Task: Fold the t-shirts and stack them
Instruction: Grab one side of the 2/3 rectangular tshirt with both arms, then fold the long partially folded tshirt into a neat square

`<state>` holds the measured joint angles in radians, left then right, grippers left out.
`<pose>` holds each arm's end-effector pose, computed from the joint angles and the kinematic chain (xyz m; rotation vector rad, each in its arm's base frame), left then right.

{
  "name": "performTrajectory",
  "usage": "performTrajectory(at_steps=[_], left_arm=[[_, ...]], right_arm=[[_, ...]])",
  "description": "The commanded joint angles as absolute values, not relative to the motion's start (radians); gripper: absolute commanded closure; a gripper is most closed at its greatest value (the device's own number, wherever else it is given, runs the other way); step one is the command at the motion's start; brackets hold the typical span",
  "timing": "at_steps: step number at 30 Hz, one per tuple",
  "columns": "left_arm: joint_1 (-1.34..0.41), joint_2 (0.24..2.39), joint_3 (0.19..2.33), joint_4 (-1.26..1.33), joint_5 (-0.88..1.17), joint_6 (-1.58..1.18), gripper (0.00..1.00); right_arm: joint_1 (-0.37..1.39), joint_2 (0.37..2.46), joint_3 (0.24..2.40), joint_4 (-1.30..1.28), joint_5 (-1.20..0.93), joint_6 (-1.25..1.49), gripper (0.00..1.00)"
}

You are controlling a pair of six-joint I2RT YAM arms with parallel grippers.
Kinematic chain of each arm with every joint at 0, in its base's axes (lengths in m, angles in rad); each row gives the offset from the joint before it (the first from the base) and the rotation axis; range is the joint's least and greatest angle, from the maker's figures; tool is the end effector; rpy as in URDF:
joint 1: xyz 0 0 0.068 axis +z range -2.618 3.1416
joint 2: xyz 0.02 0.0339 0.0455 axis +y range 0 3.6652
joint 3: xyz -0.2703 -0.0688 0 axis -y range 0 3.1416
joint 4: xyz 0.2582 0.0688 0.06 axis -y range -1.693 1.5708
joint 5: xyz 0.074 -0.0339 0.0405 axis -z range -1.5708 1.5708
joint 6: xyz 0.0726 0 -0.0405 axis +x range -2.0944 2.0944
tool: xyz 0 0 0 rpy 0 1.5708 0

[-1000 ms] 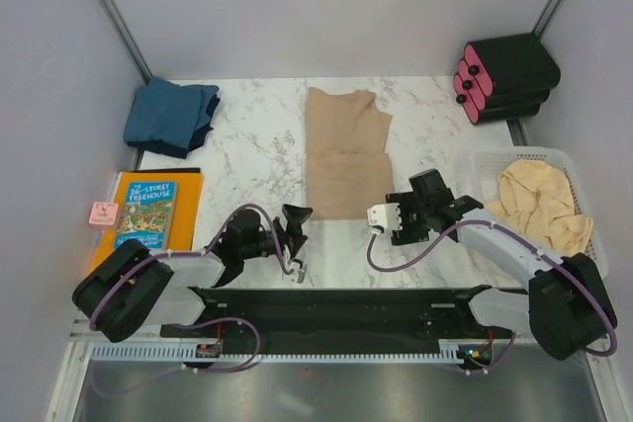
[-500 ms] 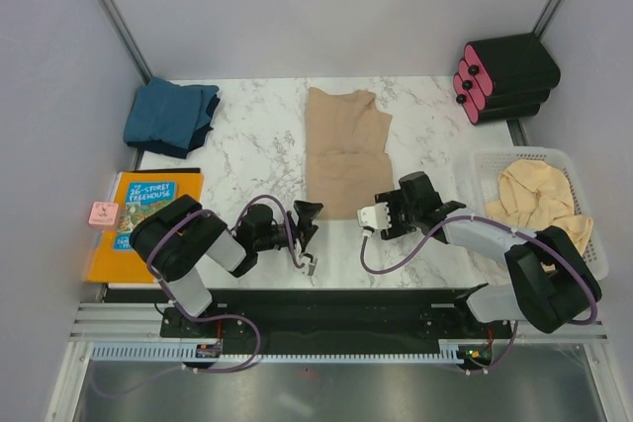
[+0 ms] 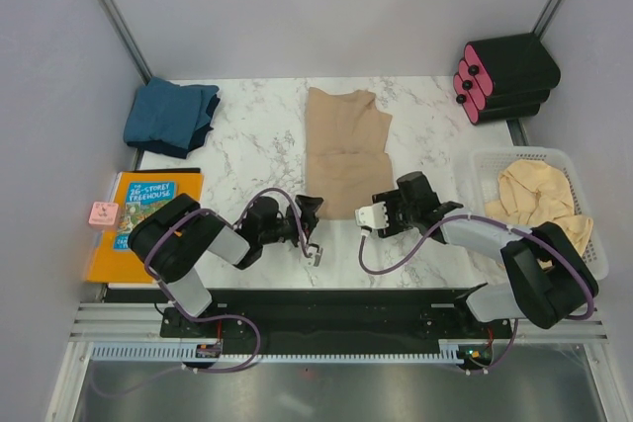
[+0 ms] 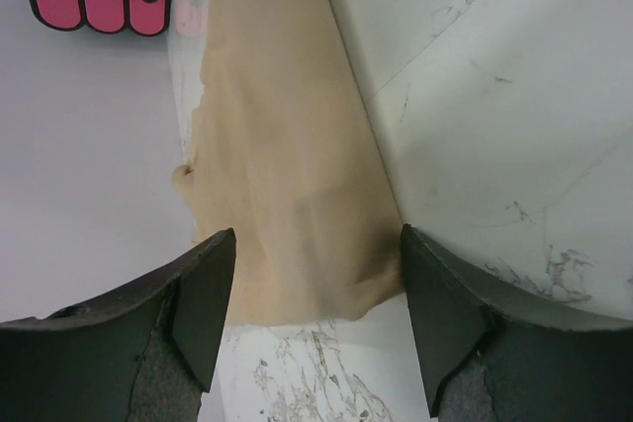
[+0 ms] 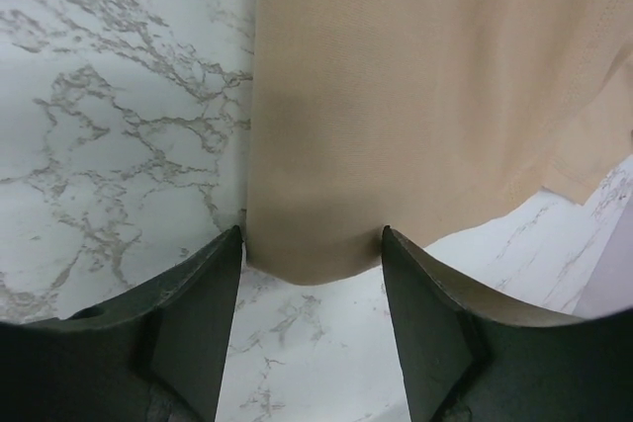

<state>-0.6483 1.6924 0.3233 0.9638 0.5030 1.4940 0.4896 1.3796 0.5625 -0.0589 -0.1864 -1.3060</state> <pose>0.2098 -0.2029 0.0866 1.8191 0.6269 0.0686 0.2427 0.1446 0.1200 -1.9513 1.4503 -0.1408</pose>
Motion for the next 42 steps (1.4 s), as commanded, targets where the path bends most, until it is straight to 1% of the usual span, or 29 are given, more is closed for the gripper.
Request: performTrajectory(at_steps=[1, 4, 5, 6, 7, 8, 9, 10, 11, 12, 13, 15, 16, 17, 21, 23, 25, 27, 28, 30, 31, 37, 42], left_arm=[[-0.65, 1.715, 0.362, 0.951, 0.472, 1.457, 0.26], [-0.649, 1.724, 0.374, 0.951, 0.474, 1.456, 0.26], [-0.649, 1.727, 0.377, 0.95, 0.471, 1.456, 0.26], [-0.649, 1.732, 0.379, 0.95, 0.472, 1.457, 0.26], [-0.65, 1.736, 0.38, 0.95, 0.471, 1.46, 0.27], [-0.649, 1.738, 0.385, 0.946, 0.469, 1.462, 0.32], [-0.649, 1.74, 0.387, 0.946, 0.468, 1.462, 0.37], [-0.649, 1.743, 0.39, 0.942, 0.465, 1.462, 0.42], [-0.649, 1.743, 0.399, 0.927, 0.462, 1.463, 0.56], [-0.649, 1.743, 0.403, 0.913, 0.46, 1.465, 0.62], [-0.649, 1.74, 0.406, 0.902, 0.459, 1.466, 0.67], [-0.65, 1.735, 0.416, 0.881, 0.457, 1.465, 0.81], [-0.649, 1.732, 0.416, 0.877, 0.457, 1.463, 0.9], [-0.649, 1.721, 0.419, 0.873, 0.456, 1.46, 0.98], [-0.649, 1.655, 0.426, 0.812, 0.451, 1.437, 0.98], [-0.647, 1.609, 0.437, 0.73, 0.457, 1.416, 0.98], [-0.647, 1.524, 0.449, 0.613, 0.465, 1.39, 0.98], [-0.647, 1.436, 0.465, 0.539, 0.469, 1.359, 0.98], [-0.649, 1.405, 0.468, 0.479, 0.471, 1.347, 0.98], [-0.649, 1.318, 0.479, 0.407, 0.479, 1.321, 0.98], [-0.649, 1.289, 0.483, 0.362, 0.483, 1.315, 0.98], [-0.649, 1.062, 0.535, 0.082, 0.547, 1.27, 0.98], [-0.65, 0.922, 0.594, -0.154, 0.613, 1.218, 0.98]], right_arm=[[0.518, 1.394, 0.534, -0.045, -0.233, -1.289, 0.34], [0.538, 1.402, 0.522, -0.017, -0.235, -1.272, 0.36], [0.545, 1.407, 0.517, -0.008, -0.232, -1.269, 0.42], [0.548, 1.413, 0.512, -0.008, -0.227, -1.269, 0.45], [0.554, 1.419, 0.5, 0.047, -0.222, -1.267, 0.48], [0.554, 1.423, 0.496, 0.063, -0.222, -1.267, 0.54], [0.555, 1.425, 0.491, 0.074, -0.219, -1.269, 0.57], [0.555, 1.434, 0.488, 0.083, -0.219, -1.27, 0.64], [0.555, 1.437, 0.488, 0.084, -0.221, -1.272, 0.68], [0.555, 1.439, 0.488, 0.084, -0.219, -1.276, 0.71], [0.557, 1.44, 0.485, 0.086, -0.218, -1.278, 0.78], [0.557, 1.439, 0.486, 0.084, -0.215, -1.278, 0.86], [0.557, 1.434, 0.491, 0.071, -0.213, -1.275, 0.98], [0.56, 1.431, 0.497, 0.057, -0.213, -1.272, 1.0], [0.563, 1.402, 0.57, -0.082, -0.232, -1.203, 1.0], [0.563, 1.387, 0.65, -0.213, -0.254, -1.152, 1.0], [0.563, 1.373, 0.727, -0.34, -0.27, -1.128, 1.0], [0.563, 1.349, 0.785, -0.411, -0.293, -1.112, 1.0], [0.563, 1.339, 0.804, -0.481, -0.302, -1.112, 1.0], [0.563, 1.315, 0.854, -0.538, -0.328, -1.1, 1.0], [0.564, 1.307, 0.873, -0.616, -0.34, -1.101, 1.0], [0.568, 1.244, 1.005, -0.839, -0.408, -1.06, 1.0], [0.58, 1.21, 1.113, -1.029, -0.466, -1.04, 1.0]])
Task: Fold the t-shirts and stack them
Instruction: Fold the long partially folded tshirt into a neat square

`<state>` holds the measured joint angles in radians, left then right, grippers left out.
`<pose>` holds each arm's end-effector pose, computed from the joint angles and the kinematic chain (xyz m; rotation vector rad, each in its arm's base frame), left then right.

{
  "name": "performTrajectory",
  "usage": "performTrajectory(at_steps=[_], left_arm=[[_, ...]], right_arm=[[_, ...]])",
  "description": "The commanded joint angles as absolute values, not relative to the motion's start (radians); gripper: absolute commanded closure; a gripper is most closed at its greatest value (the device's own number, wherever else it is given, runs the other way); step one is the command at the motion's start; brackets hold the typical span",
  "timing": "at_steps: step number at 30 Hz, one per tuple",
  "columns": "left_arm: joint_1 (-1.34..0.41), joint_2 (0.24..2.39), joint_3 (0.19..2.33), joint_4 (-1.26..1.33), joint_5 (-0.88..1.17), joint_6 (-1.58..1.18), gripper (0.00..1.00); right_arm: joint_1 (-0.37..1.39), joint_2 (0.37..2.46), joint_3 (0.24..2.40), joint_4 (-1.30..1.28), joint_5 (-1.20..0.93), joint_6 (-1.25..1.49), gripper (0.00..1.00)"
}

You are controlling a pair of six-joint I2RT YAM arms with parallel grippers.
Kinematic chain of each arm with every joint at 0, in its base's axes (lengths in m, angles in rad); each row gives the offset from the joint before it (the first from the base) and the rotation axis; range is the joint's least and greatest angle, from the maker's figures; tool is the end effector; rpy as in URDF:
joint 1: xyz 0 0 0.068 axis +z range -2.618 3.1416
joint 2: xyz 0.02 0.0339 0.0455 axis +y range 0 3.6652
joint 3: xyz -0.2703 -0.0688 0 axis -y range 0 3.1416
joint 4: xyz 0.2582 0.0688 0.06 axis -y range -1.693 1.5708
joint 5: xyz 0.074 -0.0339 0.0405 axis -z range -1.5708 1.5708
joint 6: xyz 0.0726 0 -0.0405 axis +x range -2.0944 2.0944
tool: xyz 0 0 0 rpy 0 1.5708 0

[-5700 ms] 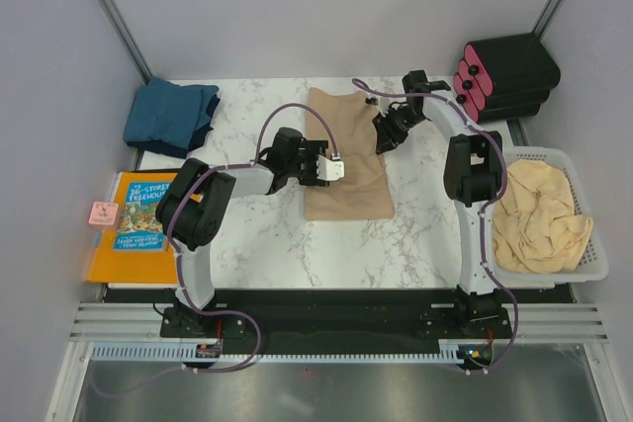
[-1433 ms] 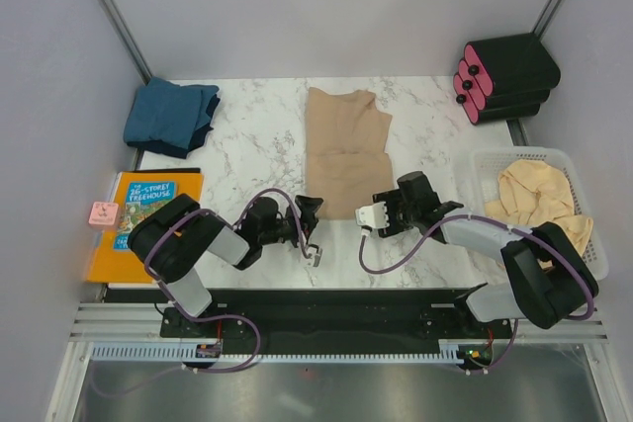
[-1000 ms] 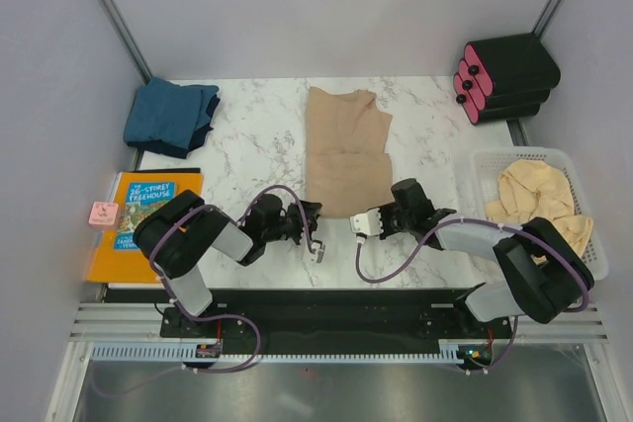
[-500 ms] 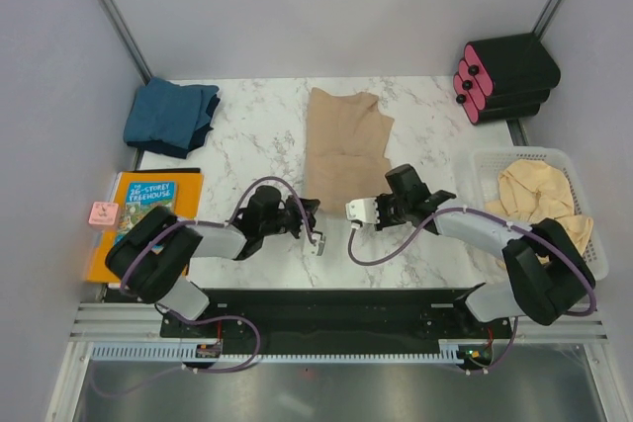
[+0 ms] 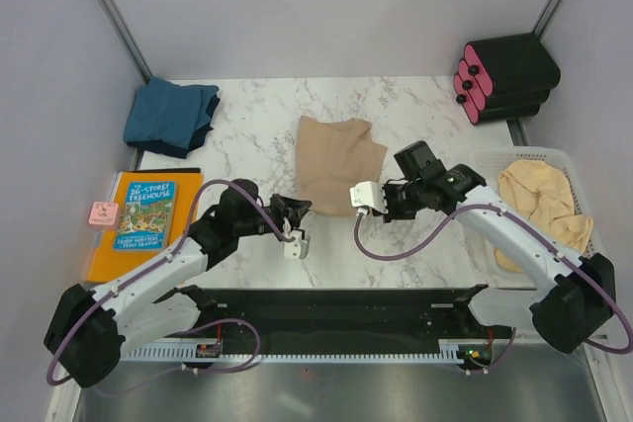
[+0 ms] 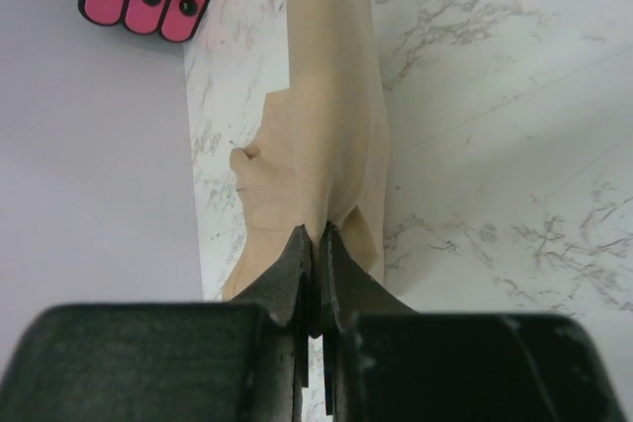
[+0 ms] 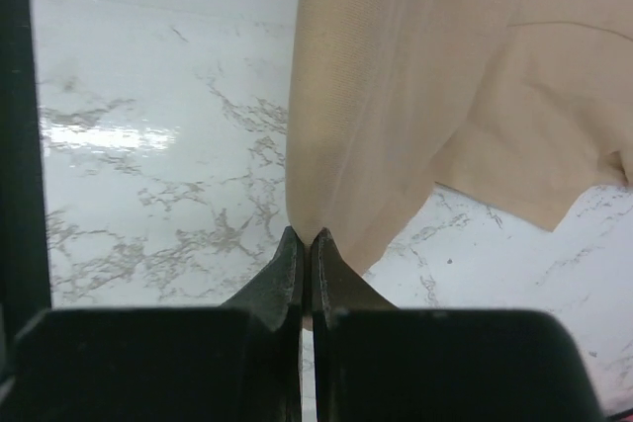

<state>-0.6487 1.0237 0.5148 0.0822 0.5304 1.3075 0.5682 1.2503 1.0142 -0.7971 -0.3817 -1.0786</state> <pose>0.1838 -0.1854 0.2144 1.7690 0.7891 -0.0930 0.2150 0.1693 0.2465 -1.9353 1.6111 0.2952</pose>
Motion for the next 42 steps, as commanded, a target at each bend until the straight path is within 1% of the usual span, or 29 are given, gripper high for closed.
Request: performTrajectory(at_steps=[1, 6, 11, 15, 18, 22, 27, 35, 42], left_arm=[[-0.65, 0.904, 0.618, -0.187, 0.638, 1.21, 0.98], [-0.652, 0.81, 0.669, -0.337, 0.704, 1.146, 0.98], [-0.653, 0.802, 0.655, -0.364, 0.729, 1.179, 0.98], [-0.653, 0.892, 0.661, -0.364, 0.745, 1.238, 0.98], [-0.652, 0.959, 0.704, -0.348, 0.742, 1.258, 0.98], [-0.641, 1.089, 0.767, -0.315, 0.715, 1.252, 0.98], [-0.6, 1.183, 0.862, -0.308, 0.756, 1.265, 0.98], [-0.528, 1.302, 0.997, -0.278, 0.759, 1.24, 0.98], [-0.489, 1.333, 1.012, -0.241, 0.73, 1.238, 0.98]], right_arm=[[0.584, 1.207, 1.126, -1.052, -0.485, -1.031, 1.0], [0.626, 1.189, 1.184, -1.12, -0.532, -0.962, 1.0], [0.632, 1.216, 1.183, -1.08, -0.5, -0.971, 1.0], [0.632, 1.288, 1.213, -1.022, -0.393, -1.017, 1.0], [0.626, 1.348, 1.264, -0.962, -0.332, -1.028, 1.0], [0.612, 1.407, 1.327, -0.913, -0.293, -1.057, 1.0], [0.584, 1.479, 1.419, -0.91, -0.284, -1.069, 1.0], [0.537, 1.523, 1.457, -0.827, -0.25, -1.066, 1.0], [0.496, 1.563, 1.45, -0.713, -0.236, -1.052, 1.0]])
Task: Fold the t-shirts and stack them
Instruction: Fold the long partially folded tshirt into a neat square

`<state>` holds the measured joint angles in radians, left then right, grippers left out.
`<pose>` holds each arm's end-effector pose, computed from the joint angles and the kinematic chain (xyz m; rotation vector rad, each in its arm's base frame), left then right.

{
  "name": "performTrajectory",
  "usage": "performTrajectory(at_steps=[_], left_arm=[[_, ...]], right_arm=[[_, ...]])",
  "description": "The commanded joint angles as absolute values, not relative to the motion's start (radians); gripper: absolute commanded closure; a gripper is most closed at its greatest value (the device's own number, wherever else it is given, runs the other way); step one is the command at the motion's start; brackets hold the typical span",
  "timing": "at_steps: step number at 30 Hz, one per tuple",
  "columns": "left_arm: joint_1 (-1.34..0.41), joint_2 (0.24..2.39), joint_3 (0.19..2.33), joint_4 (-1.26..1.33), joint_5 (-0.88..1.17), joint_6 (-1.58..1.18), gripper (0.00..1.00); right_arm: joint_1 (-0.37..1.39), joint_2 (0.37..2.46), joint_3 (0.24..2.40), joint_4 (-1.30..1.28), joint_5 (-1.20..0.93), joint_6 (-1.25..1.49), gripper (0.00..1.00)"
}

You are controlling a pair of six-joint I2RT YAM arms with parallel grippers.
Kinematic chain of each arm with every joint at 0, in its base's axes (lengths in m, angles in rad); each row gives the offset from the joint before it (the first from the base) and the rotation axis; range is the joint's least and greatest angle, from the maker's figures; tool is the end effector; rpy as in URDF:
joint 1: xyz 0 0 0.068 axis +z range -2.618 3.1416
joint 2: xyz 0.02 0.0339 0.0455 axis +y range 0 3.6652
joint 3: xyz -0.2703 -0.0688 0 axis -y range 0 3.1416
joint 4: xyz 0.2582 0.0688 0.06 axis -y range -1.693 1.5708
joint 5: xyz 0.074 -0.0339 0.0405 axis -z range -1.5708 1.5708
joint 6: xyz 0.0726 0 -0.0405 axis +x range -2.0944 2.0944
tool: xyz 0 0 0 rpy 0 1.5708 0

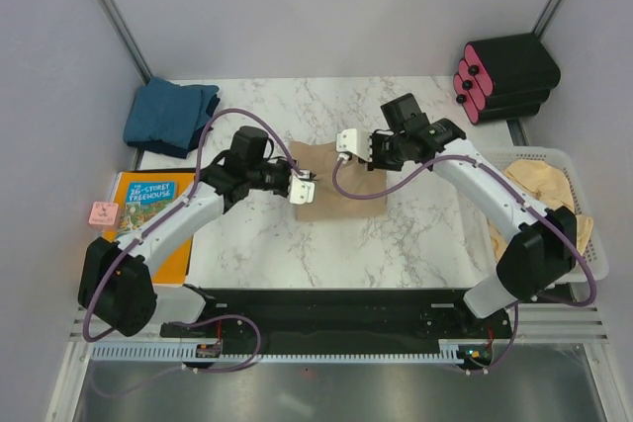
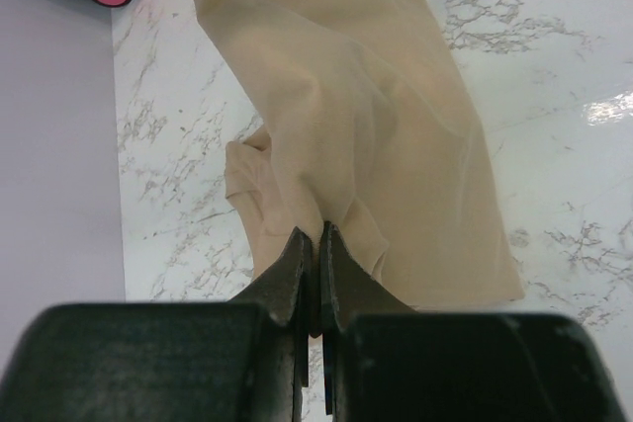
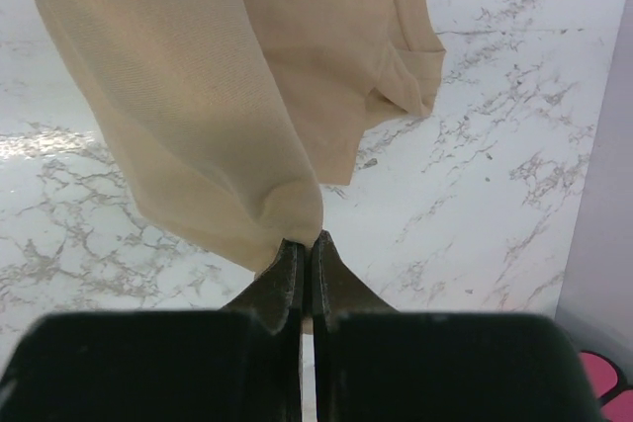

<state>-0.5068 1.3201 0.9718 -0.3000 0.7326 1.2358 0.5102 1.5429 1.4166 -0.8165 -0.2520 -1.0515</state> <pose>0.2546 -0.1969 0.2663 1.7934 1.0057 -0.3660 0.3061 0.1921 0.2939 -1.8117 1.6838 0.0871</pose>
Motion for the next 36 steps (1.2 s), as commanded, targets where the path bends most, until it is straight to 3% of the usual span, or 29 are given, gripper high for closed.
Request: performTrajectory(at_steps=[1, 29, 36], left_arm=[[-0.486, 1.336, 1.012, -0.238, 0.727, 1.239, 0.98], [-0.394, 1.652, 1.04, 0.095, 0.588, 1.299, 0.94], [-0.384, 1.729, 1.098, 0.133, 0.565, 1.301, 0.98]], right_arm=[[0.492, 1.577, 1.447, -0.683, -0.232, -1.049, 1.0], [0.454, 1.809, 1.425, -0.31, -0.127, -0.989, 1.0], [0.44, 1.87, 1.414, -0.229, -0.113, -0.979, 1.0]])
